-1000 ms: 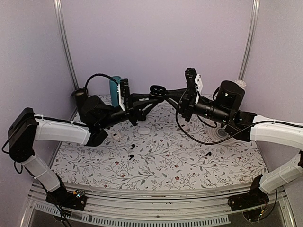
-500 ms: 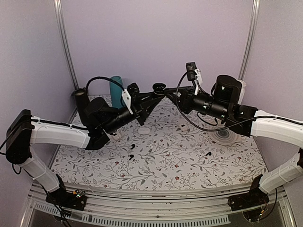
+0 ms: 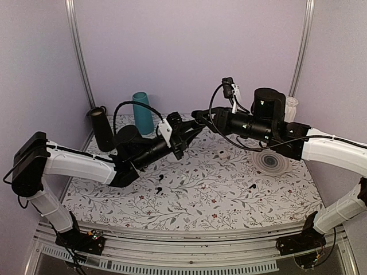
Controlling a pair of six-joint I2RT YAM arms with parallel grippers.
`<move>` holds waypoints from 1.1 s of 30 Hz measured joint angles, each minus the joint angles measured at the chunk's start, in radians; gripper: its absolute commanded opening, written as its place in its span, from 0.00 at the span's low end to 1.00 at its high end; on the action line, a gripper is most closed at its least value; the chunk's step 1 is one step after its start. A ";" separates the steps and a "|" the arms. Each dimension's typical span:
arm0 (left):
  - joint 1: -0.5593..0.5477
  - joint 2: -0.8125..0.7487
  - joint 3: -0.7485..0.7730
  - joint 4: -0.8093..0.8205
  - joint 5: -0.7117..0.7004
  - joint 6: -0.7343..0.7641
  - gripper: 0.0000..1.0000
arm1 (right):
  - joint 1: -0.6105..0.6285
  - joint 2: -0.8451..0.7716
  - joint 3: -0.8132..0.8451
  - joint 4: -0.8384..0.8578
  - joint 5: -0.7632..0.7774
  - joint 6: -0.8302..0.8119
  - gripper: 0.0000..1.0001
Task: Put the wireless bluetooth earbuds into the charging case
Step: Adjust the right earbud in the right side groove of the charging case, then open the charging case.
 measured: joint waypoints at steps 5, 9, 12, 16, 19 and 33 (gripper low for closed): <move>-0.002 0.011 -0.005 0.037 -0.008 -0.010 0.00 | 0.000 0.000 0.012 -0.019 0.002 0.024 0.36; -0.002 0.021 -0.012 0.051 -0.008 -0.036 0.00 | 0.001 0.000 0.012 -0.032 0.002 0.037 0.45; -0.002 0.026 -0.014 0.051 -0.005 -0.057 0.00 | 0.004 -0.003 0.012 -0.043 0.002 0.039 0.53; -0.002 0.026 -0.018 0.060 0.014 -0.086 0.00 | 0.014 -0.024 0.012 -0.064 0.003 0.036 0.62; -0.002 0.026 -0.019 0.071 0.034 -0.106 0.00 | 0.015 -0.041 0.012 -0.084 0.004 0.037 0.63; 0.010 0.026 -0.043 0.113 0.130 -0.197 0.00 | -0.036 -0.105 0.011 -0.126 0.016 0.062 0.61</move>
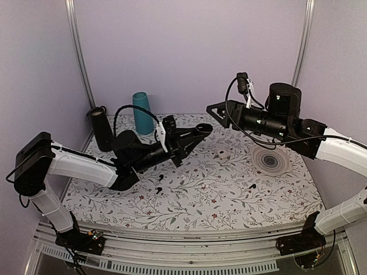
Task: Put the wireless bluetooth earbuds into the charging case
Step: Open the charging case.
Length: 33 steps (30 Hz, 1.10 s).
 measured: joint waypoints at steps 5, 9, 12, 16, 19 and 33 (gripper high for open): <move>0.031 0.000 -0.018 0.032 0.038 -0.068 0.00 | -0.013 -0.059 -0.019 -0.023 0.017 -0.014 0.61; 0.070 0.000 -0.024 0.048 0.088 -0.142 0.00 | -0.053 -0.102 -0.060 -0.029 -0.038 -0.053 0.62; 0.105 0.000 -0.024 0.071 0.154 -0.229 0.00 | -0.069 -0.106 -0.092 -0.017 -0.112 -0.108 0.62; 0.154 0.002 -0.023 0.134 0.258 -0.375 0.00 | -0.058 -0.098 -0.148 0.011 -0.196 -0.171 0.63; 0.175 0.015 -0.012 0.193 0.329 -0.486 0.00 | -0.040 -0.073 -0.156 0.051 -0.229 -0.212 0.63; 0.177 0.036 0.019 0.211 0.449 -0.645 0.00 | -0.027 0.040 -0.149 0.211 -0.314 -0.271 0.63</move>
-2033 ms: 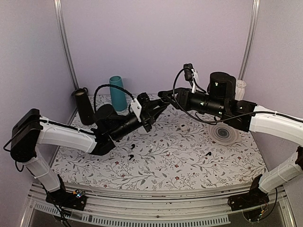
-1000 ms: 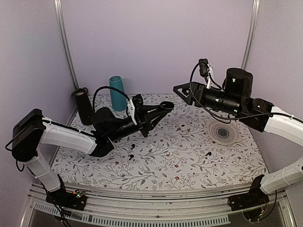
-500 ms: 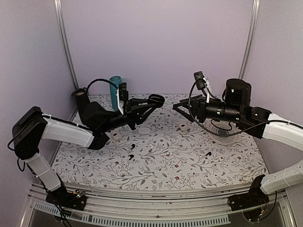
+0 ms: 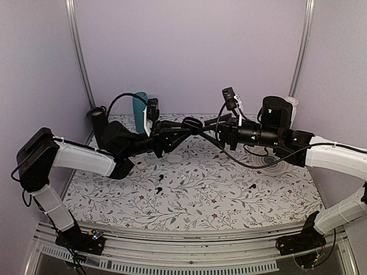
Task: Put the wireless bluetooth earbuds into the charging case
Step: Open the charging case.
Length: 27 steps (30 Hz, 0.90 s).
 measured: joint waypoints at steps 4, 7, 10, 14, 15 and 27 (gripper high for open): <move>-0.005 -0.007 0.005 -0.044 0.002 0.020 0.00 | 0.000 0.000 0.011 0.014 -0.002 0.000 0.63; -0.006 -0.010 0.006 -0.059 0.006 0.035 0.00 | 0.000 0.000 0.013 0.026 0.000 0.000 0.63; -0.010 -0.011 0.006 -0.073 0.015 0.055 0.00 | -0.001 0.000 0.013 0.027 0.006 0.002 0.63; -0.014 -0.014 0.006 -0.084 0.023 0.080 0.00 | -0.011 0.000 0.013 0.027 0.008 0.014 0.63; -0.014 -0.015 0.006 -0.088 0.024 0.084 0.00 | -0.014 0.000 0.013 0.026 0.008 0.016 0.63; -0.014 -0.022 0.006 -0.110 0.029 0.093 0.00 | -0.026 -0.001 0.013 0.026 0.008 0.020 0.63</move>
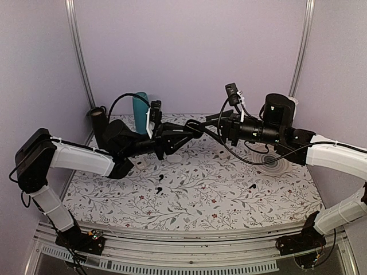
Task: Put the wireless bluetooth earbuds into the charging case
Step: Open the charging case.
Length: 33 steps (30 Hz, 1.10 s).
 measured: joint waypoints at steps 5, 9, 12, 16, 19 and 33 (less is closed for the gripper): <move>0.000 0.000 0.000 0.000 0.003 0.000 0.00 | 0.000 0.000 0.000 -0.001 0.000 0.000 0.63; 0.000 0.000 0.000 0.001 0.007 0.000 0.00 | 0.000 -0.002 0.000 -0.002 0.001 0.000 0.63; 0.000 0.000 0.000 0.002 0.013 0.000 0.00 | -0.002 -0.007 0.000 -0.002 0.009 0.000 0.63; -0.002 -0.001 0.000 0.016 0.040 0.000 0.00 | -0.013 -0.010 0.002 -0.011 0.037 -0.001 0.63; -0.008 -0.003 0.000 0.020 0.048 0.000 0.00 | -0.018 -0.010 0.002 -0.021 0.043 -0.001 0.63; -0.008 -0.011 0.000 -0.018 -0.001 0.051 0.00 | -0.020 -0.032 0.013 -0.050 0.068 0.003 0.66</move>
